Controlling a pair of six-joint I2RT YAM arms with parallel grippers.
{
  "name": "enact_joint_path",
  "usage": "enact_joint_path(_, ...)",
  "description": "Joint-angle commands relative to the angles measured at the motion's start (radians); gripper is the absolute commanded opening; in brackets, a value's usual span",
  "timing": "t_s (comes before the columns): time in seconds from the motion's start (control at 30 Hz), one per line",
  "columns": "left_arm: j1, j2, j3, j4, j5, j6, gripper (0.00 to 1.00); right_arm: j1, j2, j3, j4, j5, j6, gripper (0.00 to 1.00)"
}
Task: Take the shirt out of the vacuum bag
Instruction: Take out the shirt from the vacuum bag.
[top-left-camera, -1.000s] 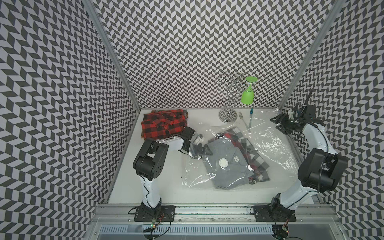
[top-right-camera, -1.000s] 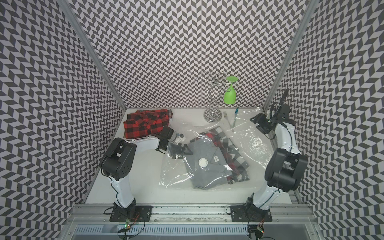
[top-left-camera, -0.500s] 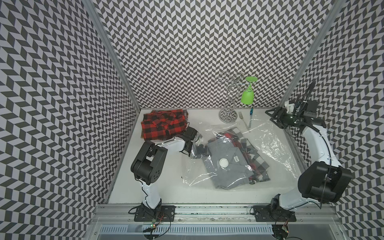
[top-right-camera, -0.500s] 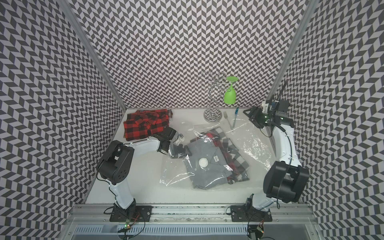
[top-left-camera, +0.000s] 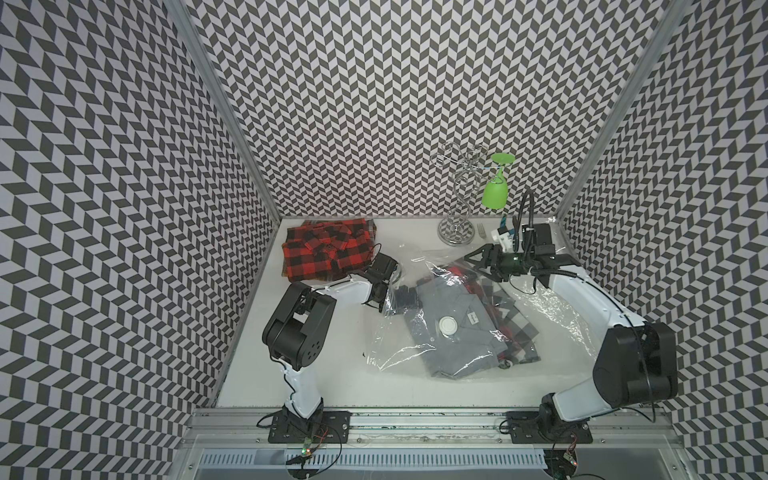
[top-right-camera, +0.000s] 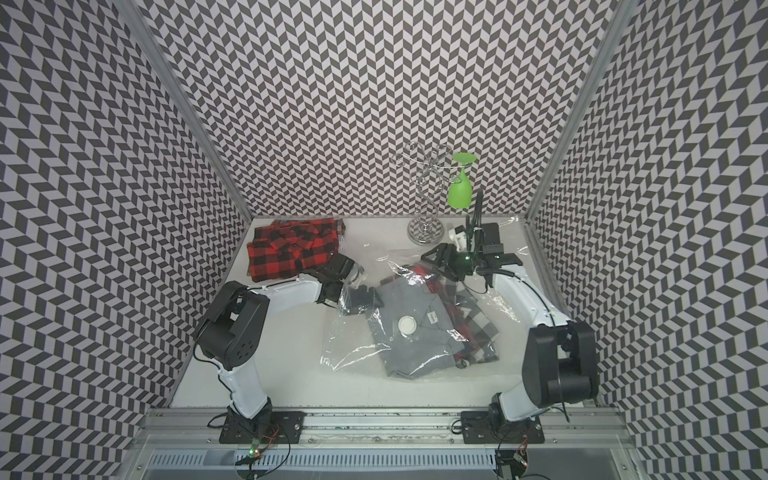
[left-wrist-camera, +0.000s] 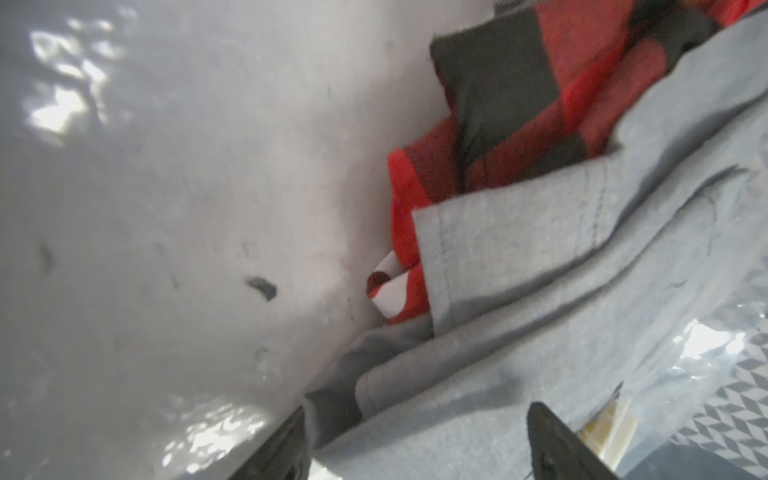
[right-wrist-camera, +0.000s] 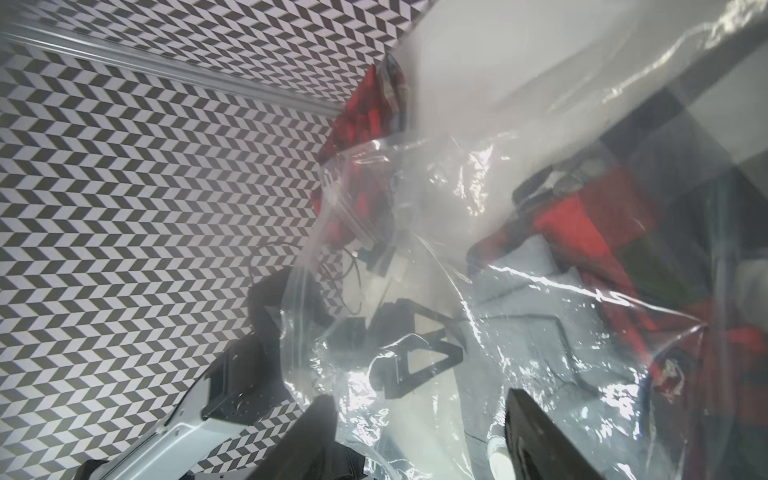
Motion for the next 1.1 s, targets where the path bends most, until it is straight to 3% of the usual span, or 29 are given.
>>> enact_joint_path(0.0,-0.014,0.093,-0.066,-0.015,-0.052,-0.043,0.75,0.01,-0.016,-0.043,0.13,-0.011,0.01,0.65)
enact_joint_path(0.2,-0.014,0.078,-0.119,0.002,-0.056,-0.043,0.46,0.046,0.025,-0.113,0.155,-0.013,-0.016,0.62)
enact_joint_path(0.43,-0.014,0.066,-0.093,-0.016,-0.034,-0.018,0.0,0.052,0.055,-0.151,0.177,0.005,-0.038,0.62)
enact_joint_path(0.73,-0.014,-0.043,-0.08,-0.044,0.022,-0.005,0.0,0.046,0.084,-0.184,0.212,0.036,-0.033,0.63)
enact_joint_path(1.07,-0.014,-0.161,-0.168,-0.037,0.047,-0.031,0.0,0.026,0.132,-0.183,0.258,0.067,-0.003,0.63)
